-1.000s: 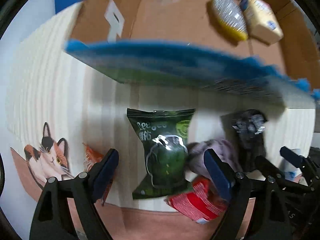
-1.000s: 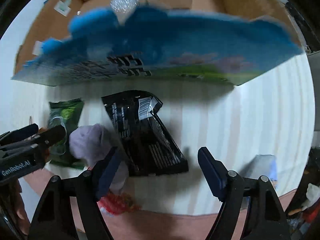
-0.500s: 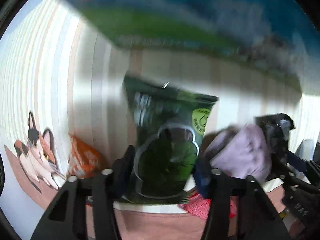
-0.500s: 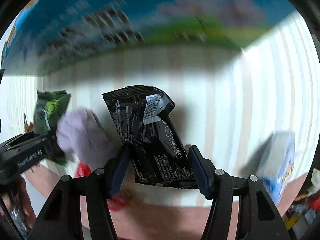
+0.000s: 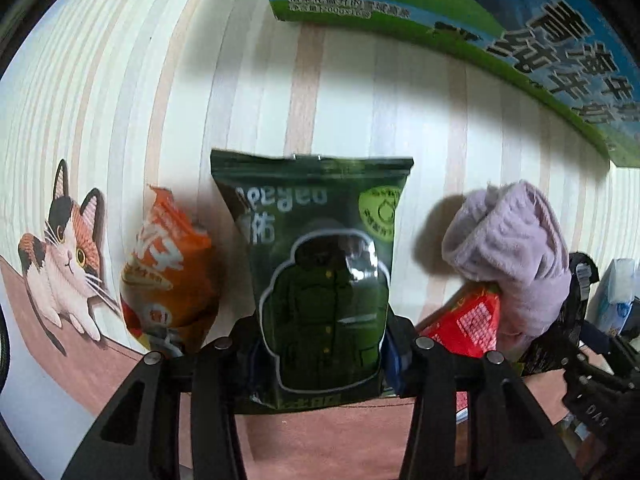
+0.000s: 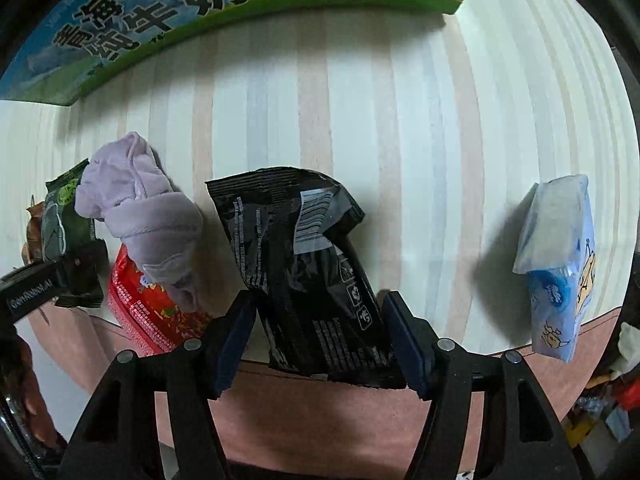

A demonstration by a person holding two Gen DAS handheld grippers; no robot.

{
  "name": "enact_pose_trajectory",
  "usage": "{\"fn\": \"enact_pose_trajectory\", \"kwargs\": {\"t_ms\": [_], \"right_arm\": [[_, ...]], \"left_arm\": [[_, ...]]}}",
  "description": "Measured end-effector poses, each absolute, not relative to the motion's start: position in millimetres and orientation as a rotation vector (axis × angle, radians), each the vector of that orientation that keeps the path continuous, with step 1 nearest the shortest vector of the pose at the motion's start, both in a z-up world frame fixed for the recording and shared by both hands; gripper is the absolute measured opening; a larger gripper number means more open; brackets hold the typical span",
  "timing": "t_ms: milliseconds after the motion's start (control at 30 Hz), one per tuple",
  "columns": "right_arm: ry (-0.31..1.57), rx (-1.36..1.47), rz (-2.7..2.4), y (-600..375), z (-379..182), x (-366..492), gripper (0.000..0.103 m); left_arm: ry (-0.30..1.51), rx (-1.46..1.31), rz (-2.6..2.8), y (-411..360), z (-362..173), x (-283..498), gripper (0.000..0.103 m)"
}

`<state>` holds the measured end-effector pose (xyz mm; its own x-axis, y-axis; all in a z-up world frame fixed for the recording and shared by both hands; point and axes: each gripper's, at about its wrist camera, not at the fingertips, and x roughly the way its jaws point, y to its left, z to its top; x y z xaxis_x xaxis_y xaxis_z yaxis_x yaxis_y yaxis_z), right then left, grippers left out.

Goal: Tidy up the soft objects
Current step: 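Grasp the green snack bag with the left tool while the right tool grasps the black bag, then carry both bags into the box and open both tools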

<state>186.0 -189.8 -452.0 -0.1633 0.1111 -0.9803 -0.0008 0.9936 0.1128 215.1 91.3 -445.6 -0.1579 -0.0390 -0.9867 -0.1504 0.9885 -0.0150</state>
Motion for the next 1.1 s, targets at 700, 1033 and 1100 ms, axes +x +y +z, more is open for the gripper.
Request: {"fn": "enact_pose_trajectory", "kwargs": {"t_ms": [700,1033,1100], "right_arm": [[1.758,0.068,0.101,-173.1,-474.0,210.6,0.063],[1.782,0.073,0.097,-167.1,-479.0,185.6,0.06],[1.782,0.069,0.087,-166.8,-479.8,184.8,0.062]], "left_arm": [[1.682,-0.247,0.088,143.4,-447.1,253.3,0.051],[1.705,-0.128,0.085,126.8,-453.0,207.4,0.038],[1.691,-0.122,0.099,128.7,-456.7,200.2,0.038]]}}
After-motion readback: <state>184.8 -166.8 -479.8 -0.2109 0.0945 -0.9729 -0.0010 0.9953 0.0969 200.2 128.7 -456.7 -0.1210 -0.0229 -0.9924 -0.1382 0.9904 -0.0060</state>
